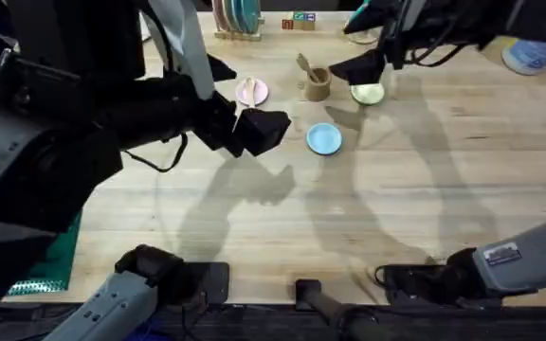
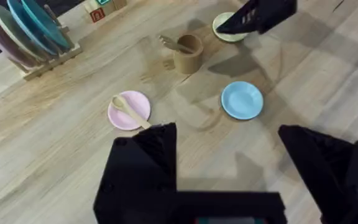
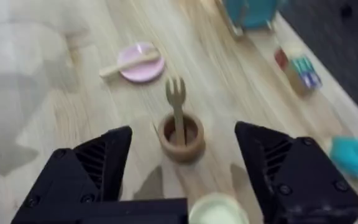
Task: Pick up a utensil and set it on the pink plate, then put the other utensil in the container.
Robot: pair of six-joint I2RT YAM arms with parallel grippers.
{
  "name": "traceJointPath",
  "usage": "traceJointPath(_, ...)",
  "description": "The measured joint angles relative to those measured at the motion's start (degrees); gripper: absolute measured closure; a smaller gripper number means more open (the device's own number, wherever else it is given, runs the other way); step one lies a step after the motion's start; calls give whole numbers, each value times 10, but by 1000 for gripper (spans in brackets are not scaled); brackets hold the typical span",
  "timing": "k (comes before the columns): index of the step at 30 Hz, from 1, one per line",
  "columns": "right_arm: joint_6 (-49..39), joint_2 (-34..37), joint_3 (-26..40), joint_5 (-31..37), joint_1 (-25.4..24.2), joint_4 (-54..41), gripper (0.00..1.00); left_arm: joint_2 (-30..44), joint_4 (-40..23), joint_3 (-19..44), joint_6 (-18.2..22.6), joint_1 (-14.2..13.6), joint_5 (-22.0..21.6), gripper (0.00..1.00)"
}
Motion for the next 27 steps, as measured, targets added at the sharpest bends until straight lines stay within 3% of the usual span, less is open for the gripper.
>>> traceJointPath(5, 49, -46, 0, 95, 1, -74, 4, 0, 0, 0, 0, 0, 0, 6)
traceJointPath(20, 188, -181, 0, 292, 22, -280, 4, 0, 0, 0, 0, 0, 0, 6)
traceJointPath(27, 212, -245, 0, 338, 22, -375, 4, 0, 0, 0, 0, 0, 0, 5)
